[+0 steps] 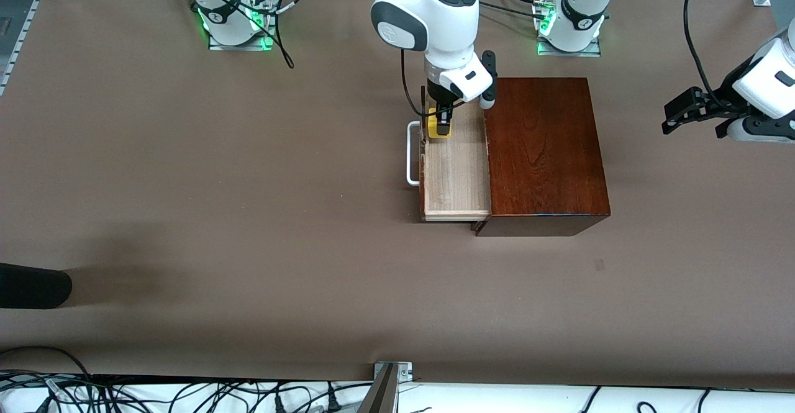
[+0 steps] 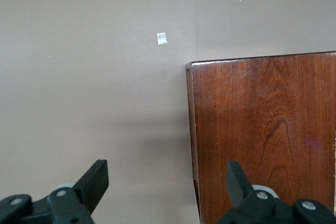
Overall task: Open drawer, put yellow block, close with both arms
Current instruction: 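Carry the yellow cube with the right gripper over the open drawer, then lower the cube into the drawer and open the right gripper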
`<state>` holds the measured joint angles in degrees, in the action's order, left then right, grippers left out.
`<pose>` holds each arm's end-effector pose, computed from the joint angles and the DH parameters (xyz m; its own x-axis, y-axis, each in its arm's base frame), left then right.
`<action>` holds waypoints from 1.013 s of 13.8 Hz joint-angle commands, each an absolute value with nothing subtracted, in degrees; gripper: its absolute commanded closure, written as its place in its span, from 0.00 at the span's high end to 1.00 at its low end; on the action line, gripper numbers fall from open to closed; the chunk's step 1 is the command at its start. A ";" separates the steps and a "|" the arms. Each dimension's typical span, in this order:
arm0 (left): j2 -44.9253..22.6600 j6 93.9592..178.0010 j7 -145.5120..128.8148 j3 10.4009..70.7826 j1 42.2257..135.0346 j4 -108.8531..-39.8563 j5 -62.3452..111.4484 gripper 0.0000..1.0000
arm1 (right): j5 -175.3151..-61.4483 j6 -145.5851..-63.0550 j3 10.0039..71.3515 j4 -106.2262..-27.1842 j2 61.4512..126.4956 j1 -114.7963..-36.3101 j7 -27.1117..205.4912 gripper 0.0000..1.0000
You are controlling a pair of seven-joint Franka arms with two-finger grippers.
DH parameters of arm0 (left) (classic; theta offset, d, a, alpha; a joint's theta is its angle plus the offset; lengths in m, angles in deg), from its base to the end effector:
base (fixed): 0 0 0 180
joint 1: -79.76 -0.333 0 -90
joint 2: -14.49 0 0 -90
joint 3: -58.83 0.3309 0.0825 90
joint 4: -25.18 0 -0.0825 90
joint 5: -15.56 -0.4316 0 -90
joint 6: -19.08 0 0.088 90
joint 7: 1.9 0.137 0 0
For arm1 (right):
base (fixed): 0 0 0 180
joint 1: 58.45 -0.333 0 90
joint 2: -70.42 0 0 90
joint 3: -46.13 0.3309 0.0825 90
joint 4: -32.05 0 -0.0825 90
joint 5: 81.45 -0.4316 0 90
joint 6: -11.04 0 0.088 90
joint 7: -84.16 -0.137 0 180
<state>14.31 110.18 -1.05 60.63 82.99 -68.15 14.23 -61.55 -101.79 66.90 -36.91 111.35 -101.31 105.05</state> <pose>0.6014 -0.0119 0.5790 0.9983 -0.0402 -0.0424 -0.0412 -0.9989 -0.0226 0.4500 0.6737 0.3513 0.0655 0.9966 0.0509 0.9899 -0.0714 0.1226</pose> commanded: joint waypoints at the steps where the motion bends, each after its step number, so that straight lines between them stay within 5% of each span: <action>1: 14.93 110.22 -1.02 60.59 83.10 -68.25 13.89 1.00 | -59.92 -101.64 66.52 -34.22 113.74 -102.22 106.22 0.00; 14: 14.93 110.14 -1.02 60.59 83.10 -68.07 13.89 1.00 | -57.54 -101.81 65.99 -31.32 118.50 -103.54 106.75 0.00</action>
<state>14.31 110.18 -1.05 60.63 82.99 -68.15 14.23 -58.61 -102.45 66.53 -33.45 117.16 -102.71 105.82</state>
